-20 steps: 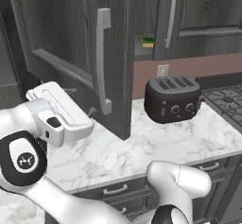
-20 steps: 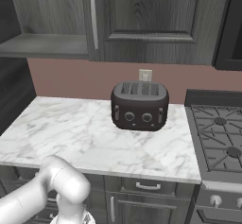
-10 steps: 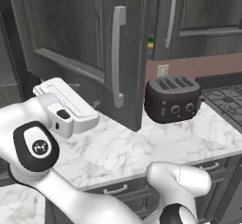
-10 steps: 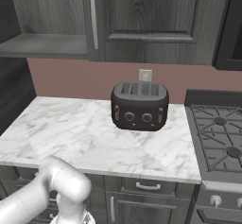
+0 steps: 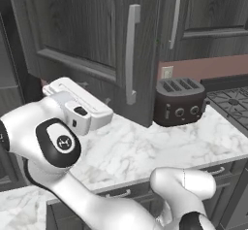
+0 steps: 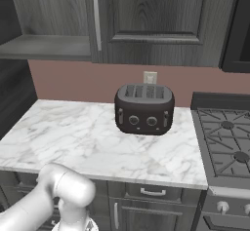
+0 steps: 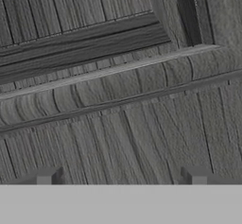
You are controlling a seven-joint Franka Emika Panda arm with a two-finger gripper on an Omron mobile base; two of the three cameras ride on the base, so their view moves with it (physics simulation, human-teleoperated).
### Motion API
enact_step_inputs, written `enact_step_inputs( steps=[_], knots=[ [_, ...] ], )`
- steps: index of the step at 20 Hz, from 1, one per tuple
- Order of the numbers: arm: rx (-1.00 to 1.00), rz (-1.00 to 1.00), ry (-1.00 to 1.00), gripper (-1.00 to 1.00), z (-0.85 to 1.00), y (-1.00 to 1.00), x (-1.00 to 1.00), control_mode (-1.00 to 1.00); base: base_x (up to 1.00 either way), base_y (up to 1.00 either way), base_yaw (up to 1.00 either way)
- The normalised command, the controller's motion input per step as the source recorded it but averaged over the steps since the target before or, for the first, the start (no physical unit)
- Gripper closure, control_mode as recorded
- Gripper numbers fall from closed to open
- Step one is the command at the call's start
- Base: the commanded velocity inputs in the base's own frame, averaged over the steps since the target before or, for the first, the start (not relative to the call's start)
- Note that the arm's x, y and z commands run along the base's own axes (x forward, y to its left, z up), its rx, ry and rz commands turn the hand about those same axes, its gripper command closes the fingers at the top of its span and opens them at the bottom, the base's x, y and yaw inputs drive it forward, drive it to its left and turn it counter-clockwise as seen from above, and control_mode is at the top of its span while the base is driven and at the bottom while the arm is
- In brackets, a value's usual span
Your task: Pick up the sponge and sponge from the sink, and place them back in the cabinet, and close the cabinet doors.
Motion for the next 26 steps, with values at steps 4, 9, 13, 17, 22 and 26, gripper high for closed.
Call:
enact_step_inputs(
  steps=[4,9,13,17,22,26],
  knots=[
    [0.00,0.12,0.00,-1.00,0.00,-0.22,0.23,-1.00,0.00,0.00,0.00],
    [0.00,0.10,-0.01,-1.00,-0.02,-0.20,0.27,-1.00,0.00,0.00,0.00],
    [0.00,0.08,-0.04,-1.00,-0.04,-0.21,0.23,-1.00,0.00,0.00,0.00],
    [0.00,0.08,-0.04,-1.00,-0.05,-0.23,0.28,-1.00,0.00,0.00,0.00],
    [0.00,0.07,-0.04,-1.00,-0.01,-0.28,0.30,-1.00,0.00,0.00,0.00],
    [0.00,0.09,-0.04,-1.00,0.00,-0.32,0.29,-1.00,0.00,0.00,0.00]
  ],
)
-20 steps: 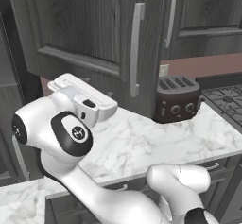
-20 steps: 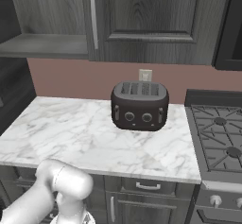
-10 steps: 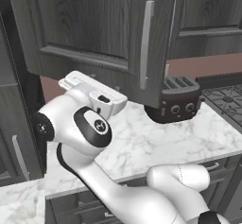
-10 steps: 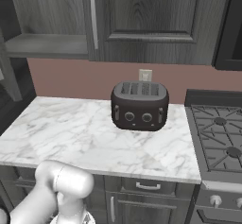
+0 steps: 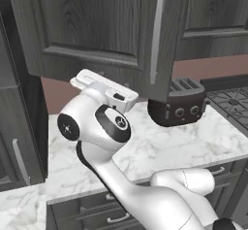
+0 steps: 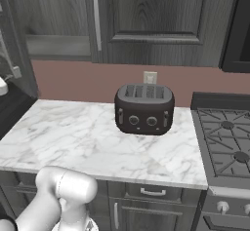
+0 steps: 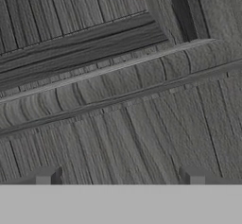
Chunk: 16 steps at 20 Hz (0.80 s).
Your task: Pick up the sponge and sponge from the sink, and place them back in the cabinet, and close the cabinet doors.
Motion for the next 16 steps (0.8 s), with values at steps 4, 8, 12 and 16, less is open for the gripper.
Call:
enact_step_inputs(
  steps=[4,8,12,16],
  knots=[
    [0.00,0.10,-0.02,-1.00,0.00,-0.31,0.36,-1.00,0.00,0.00,0.00],
    [0.00,0.11,-0.01,-1.00,0.00,-0.24,0.42,-1.00,0.00,0.00,0.00],
    [0.00,0.11,0.00,-1.00,0.00,-0.22,0.39,-1.00,0.00,0.00,0.00],
    [0.00,0.12,0.00,-1.00,0.00,-0.21,0.38,-1.00,0.00,0.00,0.00]
  ],
)
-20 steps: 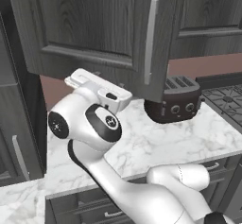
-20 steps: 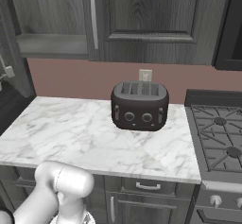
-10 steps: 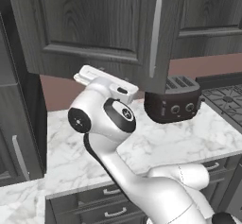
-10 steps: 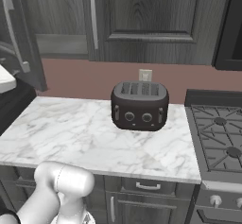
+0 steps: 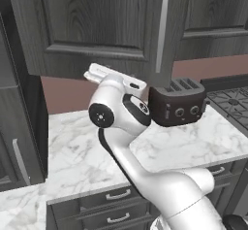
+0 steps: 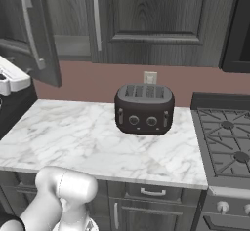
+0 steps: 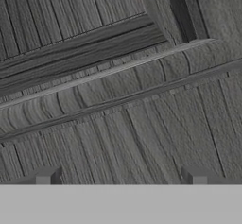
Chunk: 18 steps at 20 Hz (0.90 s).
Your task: Pick up the sponge and sponge from the sink, and place them back in the cabinet, and close the cabinet doors.
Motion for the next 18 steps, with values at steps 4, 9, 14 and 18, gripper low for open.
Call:
enact_step_inputs(
  steps=[4,9,14,18],
  knots=[
    [0.00,0.13,0.00,-1.00,0.00,-0.20,0.42,-1.00,0.00,0.00,0.00],
    [0.00,0.15,0.00,-1.00,0.00,-0.24,0.47,-1.00,0.00,0.00,0.00],
    [0.00,0.15,0.00,-1.00,0.00,-0.22,0.47,-1.00,0.00,0.00,0.00],
    [0.00,0.15,0.00,-1.00,0.00,-0.18,0.41,-1.00,0.00,0.00,0.00]
  ],
)
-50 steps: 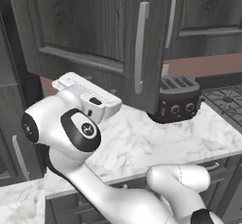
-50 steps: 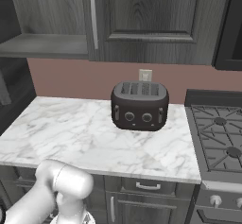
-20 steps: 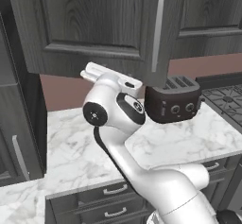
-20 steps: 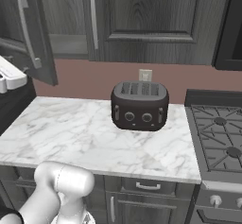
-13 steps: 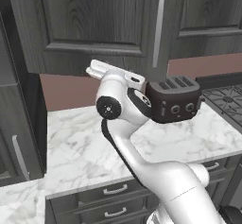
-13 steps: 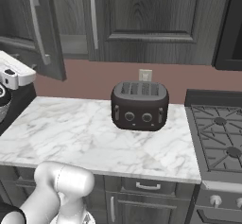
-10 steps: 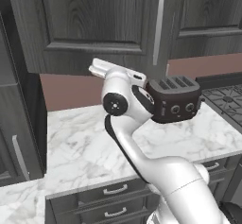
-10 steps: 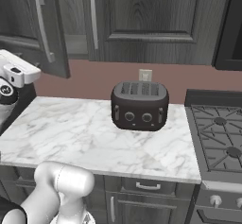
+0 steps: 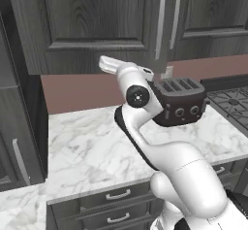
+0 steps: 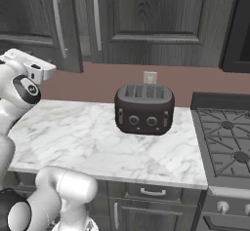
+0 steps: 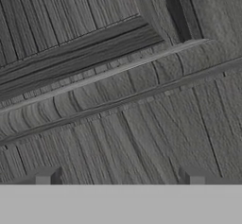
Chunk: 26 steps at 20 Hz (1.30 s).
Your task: Pick up the sponge and sponge from the sink, and place them back in the cabinet, and close the cabinet doors.
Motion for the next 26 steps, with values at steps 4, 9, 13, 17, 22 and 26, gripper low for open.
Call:
enact_step_inputs(
  steps=[4,9,13,17,22,26],
  knots=[
    [0.00,0.14,0.00,-1.00,0.00,-0.16,0.36,-1.00,0.00,0.00,0.00],
    [0.00,0.13,-0.01,-1.00,0.00,-0.13,0.28,-1.00,0.00,0.00,0.00],
    [0.00,0.13,-0.03,-1.00,0.00,-0.15,0.20,-1.00,0.00,0.00,0.00],
    [0.00,0.11,-0.03,-1.00,0.00,-0.06,0.20,-1.00,0.00,0.00,0.00],
    [0.00,0.05,-0.01,-1.00,0.00,0.00,0.22,-1.00,0.00,0.00,0.00],
    [0.00,0.04,-0.01,-1.00,0.00,0.00,0.22,-1.00,0.00,0.00,0.00]
  ],
)
